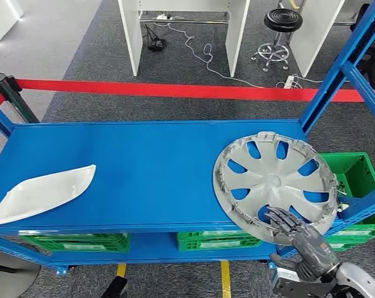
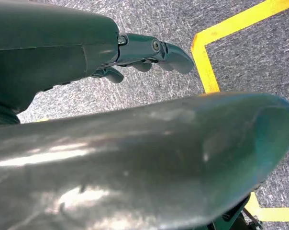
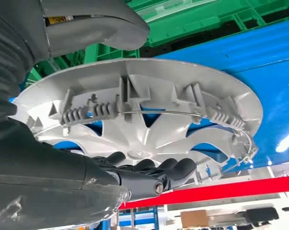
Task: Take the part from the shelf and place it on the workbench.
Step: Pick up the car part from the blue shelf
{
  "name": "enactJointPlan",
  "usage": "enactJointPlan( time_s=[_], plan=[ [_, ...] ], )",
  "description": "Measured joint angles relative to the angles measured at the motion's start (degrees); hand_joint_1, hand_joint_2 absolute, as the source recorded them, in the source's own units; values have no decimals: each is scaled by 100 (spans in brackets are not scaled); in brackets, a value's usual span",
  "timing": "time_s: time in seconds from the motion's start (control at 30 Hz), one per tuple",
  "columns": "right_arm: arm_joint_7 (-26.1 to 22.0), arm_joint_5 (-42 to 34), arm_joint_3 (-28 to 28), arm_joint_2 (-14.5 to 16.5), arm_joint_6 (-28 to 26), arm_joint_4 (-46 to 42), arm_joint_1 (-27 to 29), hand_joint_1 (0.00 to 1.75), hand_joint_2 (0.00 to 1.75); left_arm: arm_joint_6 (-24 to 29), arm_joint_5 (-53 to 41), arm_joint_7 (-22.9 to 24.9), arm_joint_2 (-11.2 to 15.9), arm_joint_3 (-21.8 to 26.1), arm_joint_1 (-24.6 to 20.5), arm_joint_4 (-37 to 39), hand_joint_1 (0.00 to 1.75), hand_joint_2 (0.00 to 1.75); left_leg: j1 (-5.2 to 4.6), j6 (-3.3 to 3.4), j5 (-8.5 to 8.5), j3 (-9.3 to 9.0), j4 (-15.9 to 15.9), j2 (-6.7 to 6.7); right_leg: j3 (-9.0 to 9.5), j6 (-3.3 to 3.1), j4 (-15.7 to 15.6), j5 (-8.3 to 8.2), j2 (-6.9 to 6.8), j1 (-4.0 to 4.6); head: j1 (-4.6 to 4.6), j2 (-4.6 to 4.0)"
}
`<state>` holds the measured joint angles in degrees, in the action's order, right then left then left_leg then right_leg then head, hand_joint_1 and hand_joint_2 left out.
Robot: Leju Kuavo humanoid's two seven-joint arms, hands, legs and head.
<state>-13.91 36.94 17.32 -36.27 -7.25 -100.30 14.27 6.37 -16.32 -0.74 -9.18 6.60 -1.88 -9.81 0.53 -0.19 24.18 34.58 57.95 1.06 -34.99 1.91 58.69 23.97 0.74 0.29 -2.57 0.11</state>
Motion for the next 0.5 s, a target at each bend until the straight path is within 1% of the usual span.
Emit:
enactJointPlan(
  time_s=[0.1,0.23,0.5],
  plan=[
    [82,169,-43,1,-7,-15,18,0,175,-4,-19,1,0,1,0,0,0,0,0,0,0,0,0,0,-1,0,0,0,1,0,1,0],
    [288,615,-77,-2,-15,-20,23,0,175,-30,-36,3,-1,9,0,0,0,0,0,0,0,0,0,-1,-1,0,0,0,0,0,1,0],
    [611,1257,6,-23,-133,55,16,0,175,-48,-47,30,0,20,0,0,0,0,1,0,0,0,0,-1,-1,0,0,0,1,1,1,0]
  ],
)
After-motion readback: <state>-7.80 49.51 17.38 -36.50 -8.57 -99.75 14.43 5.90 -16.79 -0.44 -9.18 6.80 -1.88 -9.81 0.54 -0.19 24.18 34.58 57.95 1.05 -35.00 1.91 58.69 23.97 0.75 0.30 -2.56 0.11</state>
